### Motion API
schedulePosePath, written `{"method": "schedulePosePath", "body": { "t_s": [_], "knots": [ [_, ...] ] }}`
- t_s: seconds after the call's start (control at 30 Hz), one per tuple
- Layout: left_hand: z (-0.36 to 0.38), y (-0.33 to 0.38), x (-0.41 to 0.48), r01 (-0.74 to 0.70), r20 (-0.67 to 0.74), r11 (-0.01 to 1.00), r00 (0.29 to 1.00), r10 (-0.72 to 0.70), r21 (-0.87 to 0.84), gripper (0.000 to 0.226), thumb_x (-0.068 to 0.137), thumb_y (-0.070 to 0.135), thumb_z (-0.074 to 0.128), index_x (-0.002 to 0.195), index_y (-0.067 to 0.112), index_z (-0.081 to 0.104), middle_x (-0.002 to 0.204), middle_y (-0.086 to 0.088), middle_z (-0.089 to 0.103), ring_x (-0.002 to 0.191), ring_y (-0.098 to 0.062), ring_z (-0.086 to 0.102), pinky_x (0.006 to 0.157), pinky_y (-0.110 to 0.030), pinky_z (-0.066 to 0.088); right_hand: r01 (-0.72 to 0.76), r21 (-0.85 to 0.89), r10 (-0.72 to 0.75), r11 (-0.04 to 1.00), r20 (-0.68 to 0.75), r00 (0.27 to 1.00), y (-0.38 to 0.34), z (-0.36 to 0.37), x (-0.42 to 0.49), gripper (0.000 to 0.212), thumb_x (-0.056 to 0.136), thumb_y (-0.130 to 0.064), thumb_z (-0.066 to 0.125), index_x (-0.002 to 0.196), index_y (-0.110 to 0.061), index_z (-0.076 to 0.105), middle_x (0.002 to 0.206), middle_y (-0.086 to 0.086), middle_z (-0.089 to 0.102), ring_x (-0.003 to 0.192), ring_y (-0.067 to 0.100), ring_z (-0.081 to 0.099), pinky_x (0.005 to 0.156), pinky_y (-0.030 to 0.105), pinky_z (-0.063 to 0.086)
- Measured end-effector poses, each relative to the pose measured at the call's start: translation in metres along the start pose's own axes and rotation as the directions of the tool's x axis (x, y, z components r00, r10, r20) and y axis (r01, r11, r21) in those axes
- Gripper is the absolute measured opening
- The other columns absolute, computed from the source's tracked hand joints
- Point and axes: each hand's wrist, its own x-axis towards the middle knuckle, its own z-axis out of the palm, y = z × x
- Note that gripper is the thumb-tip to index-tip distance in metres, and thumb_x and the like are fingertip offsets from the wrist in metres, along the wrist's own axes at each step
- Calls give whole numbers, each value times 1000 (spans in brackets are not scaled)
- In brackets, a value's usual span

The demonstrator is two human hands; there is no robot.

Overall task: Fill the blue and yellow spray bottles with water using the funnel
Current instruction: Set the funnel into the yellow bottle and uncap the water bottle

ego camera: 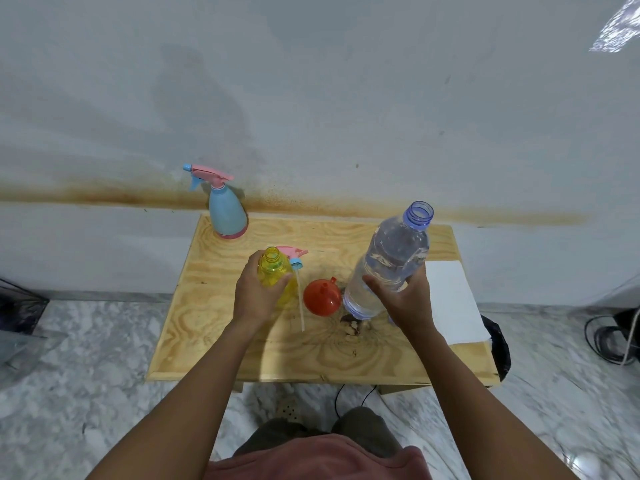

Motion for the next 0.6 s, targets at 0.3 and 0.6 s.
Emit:
{"method": "schedulePosePath", "body": {
  "t_s": [0.3, 0.6],
  "knots": [
    [0, -1, 1, 6, 6, 1000, 1000, -6, 15, 61, 79, 28, 83, 130, 23, 52, 112, 9, 62, 86, 17, 55, 69, 2, 40, -241, -201, 203, 950, -192, 960, 20, 34, -59, 67, 70, -43, 85, 105, -10, 39, 101, 4, 41, 86, 17, 45, 72, 30, 44],
    [-2, -4, 3, -6, 19, 1000, 1000, 6, -1, 62, 78, 34, 83, 131, 25, 51, 114, 8, 63, 95, 0, 59, 76, -7, 44, -236, -332, 331, 913, 268, 905, 0, 100, -49, 46, 96, -30, 58, 138, -17, 45, 107, 3, 66, 100, 22, 64, 84, 31, 46]
  ]
}}
